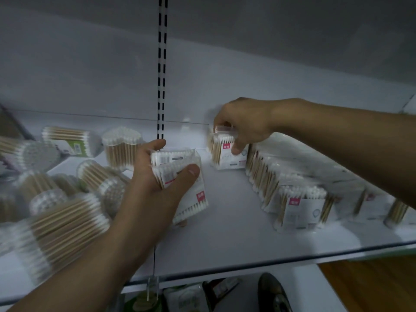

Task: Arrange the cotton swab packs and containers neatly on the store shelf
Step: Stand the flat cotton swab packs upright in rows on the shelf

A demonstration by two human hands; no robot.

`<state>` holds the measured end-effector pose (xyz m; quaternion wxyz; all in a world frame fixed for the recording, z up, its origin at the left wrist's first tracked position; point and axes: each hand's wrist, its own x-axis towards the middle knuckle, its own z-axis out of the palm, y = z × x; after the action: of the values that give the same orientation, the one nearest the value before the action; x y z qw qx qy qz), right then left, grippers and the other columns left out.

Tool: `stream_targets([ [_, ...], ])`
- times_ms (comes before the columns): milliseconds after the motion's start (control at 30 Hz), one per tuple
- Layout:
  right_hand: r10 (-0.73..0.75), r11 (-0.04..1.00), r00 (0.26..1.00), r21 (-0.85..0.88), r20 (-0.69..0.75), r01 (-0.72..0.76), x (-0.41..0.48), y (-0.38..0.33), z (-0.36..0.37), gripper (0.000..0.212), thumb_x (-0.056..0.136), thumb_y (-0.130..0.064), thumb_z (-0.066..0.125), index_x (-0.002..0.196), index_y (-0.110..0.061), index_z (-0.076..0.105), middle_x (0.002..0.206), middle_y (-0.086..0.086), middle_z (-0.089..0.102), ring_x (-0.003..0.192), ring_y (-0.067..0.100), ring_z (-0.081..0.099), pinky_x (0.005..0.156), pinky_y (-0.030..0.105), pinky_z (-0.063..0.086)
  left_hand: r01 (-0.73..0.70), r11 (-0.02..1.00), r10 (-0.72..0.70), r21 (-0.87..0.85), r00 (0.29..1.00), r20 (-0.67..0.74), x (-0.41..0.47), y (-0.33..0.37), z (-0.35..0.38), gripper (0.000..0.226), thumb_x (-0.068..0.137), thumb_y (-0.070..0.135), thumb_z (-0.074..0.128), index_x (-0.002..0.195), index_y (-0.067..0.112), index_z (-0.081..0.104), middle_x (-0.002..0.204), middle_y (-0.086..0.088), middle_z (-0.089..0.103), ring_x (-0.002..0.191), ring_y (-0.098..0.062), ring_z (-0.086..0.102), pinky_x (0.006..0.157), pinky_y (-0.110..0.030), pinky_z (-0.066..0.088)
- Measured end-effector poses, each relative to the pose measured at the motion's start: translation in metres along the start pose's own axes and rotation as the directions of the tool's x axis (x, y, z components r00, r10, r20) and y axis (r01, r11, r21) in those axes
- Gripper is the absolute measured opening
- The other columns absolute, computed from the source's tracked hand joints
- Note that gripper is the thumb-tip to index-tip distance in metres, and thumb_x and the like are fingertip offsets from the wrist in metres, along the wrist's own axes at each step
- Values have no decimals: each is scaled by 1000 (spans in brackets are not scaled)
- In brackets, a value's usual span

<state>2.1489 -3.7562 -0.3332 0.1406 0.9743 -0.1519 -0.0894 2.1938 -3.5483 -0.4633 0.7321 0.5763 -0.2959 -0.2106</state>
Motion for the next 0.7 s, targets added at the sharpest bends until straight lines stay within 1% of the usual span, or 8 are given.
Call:
stream_targets([
  [133,34,998,999,48,-19,-33,0,-1,1,71,71,-28,91,131,-25,53,110,-3,56,96,18,48,78,31,43,-8,1000,8,2,1000,5,0,1,0,76,65,41,70,137,36,44,84,20,73,74,-9,74,52,-39,62],
  [200,32,998,999,61,-8,-31,-1,-1,-1,75,69,-28,92,132,-27,51,116,0,59,99,19,50,84,35,50,-11,1000,11,0,1000,5,0,0,0,75,66,39,69,137,35,43,83,20,73,72,-8,74,52,-38,62],
  [267,31,997,1000,64,-1,-31,-3,-1,-3,77,68,-29,93,132,-27,51,118,0,59,101,19,50,87,36,50,-16,1000,16,-1,1000,11,1,0,0,76,67,38,69,138,34,43,83,20,74,72,-8,74,53,-38,62],
  [433,38,997,999,67,3,-38,-7,-1,-3,68,70,-29,92,126,-25,53,111,-2,60,95,16,48,80,33,47,-19,1000,19,-18,1000,8,1,-1,0,74,66,39,71,135,35,44,82,19,74,72,-9,74,53,-38,62],
  [500,39,997,999,70,-2,-39,-6,0,1,69,71,-27,91,128,-25,52,111,-1,59,96,17,51,82,36,49,-2,999,2,-43,1000,5,2,-1,0,70,65,39,72,130,39,46,81,18,74,70,-10,74,51,-39,60],
  [567,38,997,999,70,-6,-38,-5,2,5,75,71,-28,91,133,-28,48,115,-1,58,101,20,52,86,39,51,-3,997,2,-74,1000,-14,3,0,0,60,65,38,73,120,41,50,80,17,73,69,-9,73,50,-36,58],
  [633,45,996,999,74,-24,-43,-9,2,6,85,71,-34,91,140,-33,41,117,-4,52,103,18,48,85,35,47,-13,995,10,-94,999,-33,2,1,-1,48,65,37,75,107,38,55,78,12,70,67,-10,72,47,-35,56],
  [700,30,993,993,117,-116,-17,-20,-2,4,80,75,-43,86,140,-36,41,117,-6,51,104,16,49,84,32,44,0,993,-4,-119,999,-34,0,4,-1,41,64,39,76,99,32,57,79,4,69,66,-15,72,44,-33,53],
])
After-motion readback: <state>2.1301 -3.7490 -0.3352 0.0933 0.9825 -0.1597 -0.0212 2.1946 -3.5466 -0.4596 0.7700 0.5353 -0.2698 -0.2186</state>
